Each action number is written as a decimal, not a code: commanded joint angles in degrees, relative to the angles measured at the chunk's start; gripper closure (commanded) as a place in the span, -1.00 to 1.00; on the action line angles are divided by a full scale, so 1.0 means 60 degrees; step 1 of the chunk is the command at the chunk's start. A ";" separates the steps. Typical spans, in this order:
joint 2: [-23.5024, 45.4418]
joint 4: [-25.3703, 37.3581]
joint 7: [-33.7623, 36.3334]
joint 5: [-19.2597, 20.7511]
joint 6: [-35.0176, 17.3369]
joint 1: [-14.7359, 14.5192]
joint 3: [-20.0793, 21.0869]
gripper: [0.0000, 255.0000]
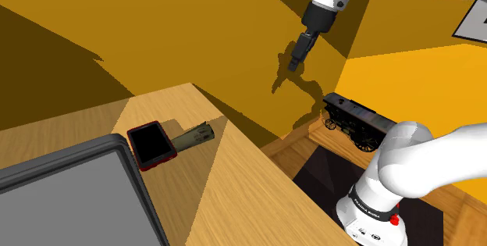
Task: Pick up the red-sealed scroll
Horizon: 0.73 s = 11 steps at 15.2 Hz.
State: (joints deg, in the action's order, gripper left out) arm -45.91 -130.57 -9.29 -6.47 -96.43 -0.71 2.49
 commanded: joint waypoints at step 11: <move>0.3442 0.2047 -0.1766 0.0086 -0.0716 -0.1177 0.0832 -1.00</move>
State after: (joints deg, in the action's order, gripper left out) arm -27.14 -119.28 -18.71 -6.09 -100.28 -7.11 6.95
